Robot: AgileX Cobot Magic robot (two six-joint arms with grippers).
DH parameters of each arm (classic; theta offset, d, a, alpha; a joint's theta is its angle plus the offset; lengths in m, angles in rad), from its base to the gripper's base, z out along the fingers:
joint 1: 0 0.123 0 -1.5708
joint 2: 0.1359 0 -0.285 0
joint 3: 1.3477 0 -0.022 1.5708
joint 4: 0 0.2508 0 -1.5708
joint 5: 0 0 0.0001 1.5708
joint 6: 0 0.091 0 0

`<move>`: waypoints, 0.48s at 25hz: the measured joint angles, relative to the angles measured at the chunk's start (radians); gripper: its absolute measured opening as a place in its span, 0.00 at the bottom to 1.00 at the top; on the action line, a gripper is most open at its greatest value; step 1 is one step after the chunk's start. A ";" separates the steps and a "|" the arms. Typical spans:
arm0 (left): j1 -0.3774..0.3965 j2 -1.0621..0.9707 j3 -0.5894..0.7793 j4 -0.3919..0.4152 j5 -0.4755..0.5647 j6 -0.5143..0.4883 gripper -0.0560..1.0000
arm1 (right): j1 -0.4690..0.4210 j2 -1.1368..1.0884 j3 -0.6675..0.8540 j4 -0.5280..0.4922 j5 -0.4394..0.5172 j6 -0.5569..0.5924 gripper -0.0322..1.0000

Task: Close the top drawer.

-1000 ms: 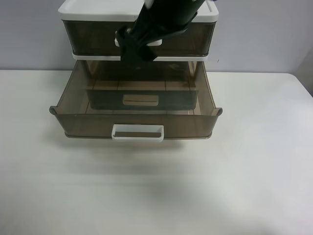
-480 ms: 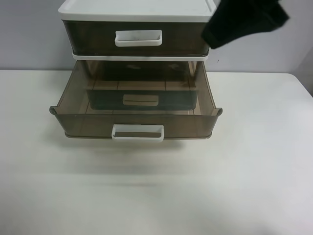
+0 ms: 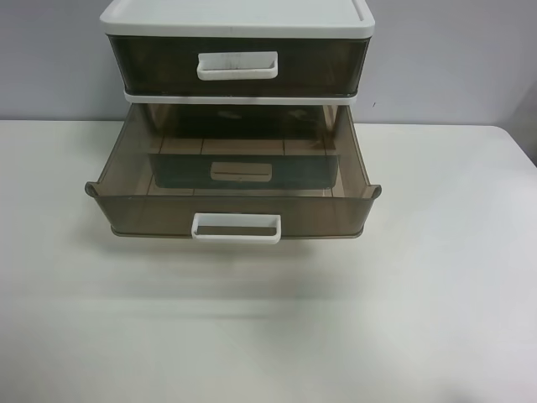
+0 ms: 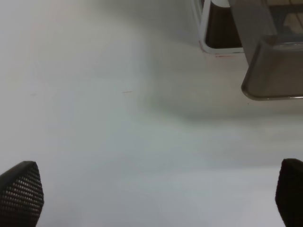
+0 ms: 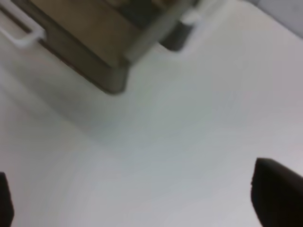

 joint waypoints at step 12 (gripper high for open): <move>0.000 0.000 0.000 0.000 0.000 0.000 0.99 | -0.558 -0.503 0.379 0.117 -0.136 0.016 0.98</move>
